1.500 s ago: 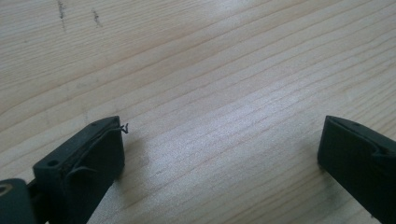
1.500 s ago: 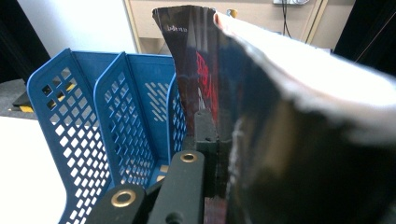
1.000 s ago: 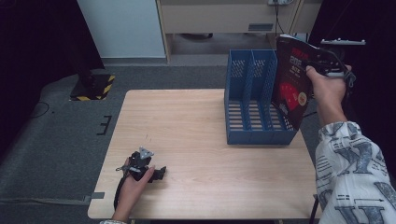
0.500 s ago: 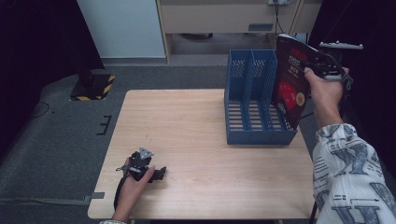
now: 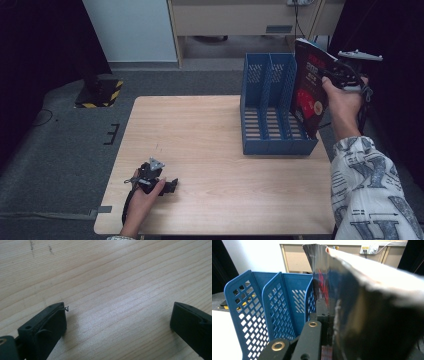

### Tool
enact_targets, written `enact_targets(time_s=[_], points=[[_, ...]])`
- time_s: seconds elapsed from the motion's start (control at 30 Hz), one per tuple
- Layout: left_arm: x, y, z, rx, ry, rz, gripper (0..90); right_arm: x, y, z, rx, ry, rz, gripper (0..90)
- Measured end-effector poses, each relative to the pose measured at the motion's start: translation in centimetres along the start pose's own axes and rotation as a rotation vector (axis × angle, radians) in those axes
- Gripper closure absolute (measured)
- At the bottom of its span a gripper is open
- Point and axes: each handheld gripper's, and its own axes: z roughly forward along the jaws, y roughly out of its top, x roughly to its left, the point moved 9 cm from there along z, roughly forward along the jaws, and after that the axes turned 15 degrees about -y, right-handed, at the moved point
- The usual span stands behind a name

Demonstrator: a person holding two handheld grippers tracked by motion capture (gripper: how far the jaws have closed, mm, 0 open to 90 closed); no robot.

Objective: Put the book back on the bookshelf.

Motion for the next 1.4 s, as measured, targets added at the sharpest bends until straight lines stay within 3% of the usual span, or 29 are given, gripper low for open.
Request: enact_targets(time_s=[0.5,1.1,1.4], points=[[0.0,0.0,0.0,0.0,-0.001,0.004,0.0,0.3,-0.9,0.6,-0.049,0.001,0.004,87.1],[0.0,0.0,0.0,0.002,-0.001,0.004,0.0,0.3,-0.7,1.6,-0.058,0.002,0.01,87.1],[-0.1,0.0,0.0,-0.003,-0.001,0.002,0.0,0.4,-1.6,2.3,-0.064,0.001,0.008,87.0]])
